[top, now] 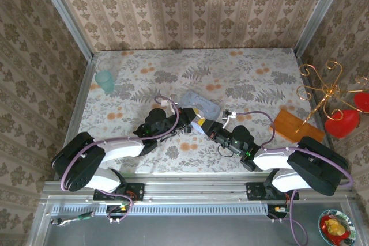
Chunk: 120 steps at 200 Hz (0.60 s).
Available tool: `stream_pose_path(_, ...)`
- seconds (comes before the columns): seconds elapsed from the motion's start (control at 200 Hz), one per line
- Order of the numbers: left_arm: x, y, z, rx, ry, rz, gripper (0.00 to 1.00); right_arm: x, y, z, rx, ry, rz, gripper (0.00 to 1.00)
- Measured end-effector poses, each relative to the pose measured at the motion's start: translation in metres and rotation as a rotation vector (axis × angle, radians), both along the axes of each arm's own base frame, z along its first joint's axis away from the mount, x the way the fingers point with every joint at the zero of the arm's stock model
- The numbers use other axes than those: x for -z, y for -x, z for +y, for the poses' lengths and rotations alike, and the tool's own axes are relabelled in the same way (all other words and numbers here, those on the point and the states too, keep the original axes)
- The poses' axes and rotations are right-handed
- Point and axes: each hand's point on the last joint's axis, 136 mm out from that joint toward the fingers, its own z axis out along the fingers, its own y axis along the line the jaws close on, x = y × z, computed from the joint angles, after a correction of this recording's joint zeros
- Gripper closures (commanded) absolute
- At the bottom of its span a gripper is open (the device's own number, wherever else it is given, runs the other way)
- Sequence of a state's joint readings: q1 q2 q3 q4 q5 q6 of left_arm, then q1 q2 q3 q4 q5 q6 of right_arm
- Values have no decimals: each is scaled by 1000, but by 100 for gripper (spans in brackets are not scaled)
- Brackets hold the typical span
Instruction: Unlock the padlock with the key
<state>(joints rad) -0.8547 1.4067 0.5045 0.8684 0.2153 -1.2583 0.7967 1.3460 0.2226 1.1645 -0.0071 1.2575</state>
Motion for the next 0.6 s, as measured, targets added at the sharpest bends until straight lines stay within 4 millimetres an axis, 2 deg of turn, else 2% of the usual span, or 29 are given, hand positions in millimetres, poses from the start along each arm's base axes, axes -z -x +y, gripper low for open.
stream_pose_path(0.1,2,-2,1,-6,-4,3,100,3,0,0,0,6,5,100)
stream_pose_path(0.35,6,-4,3,-11,-16,12,100,12,2,2,-8,41,23,100)
stream_pose_path(0.495,8,-7,6,-12,-32,1,76,19,5,2,-17,95,30,100)
stream_pose_path(0.6,14,-12,15,-23,-81,-7,67,17,6,1,-19,117,16,100)
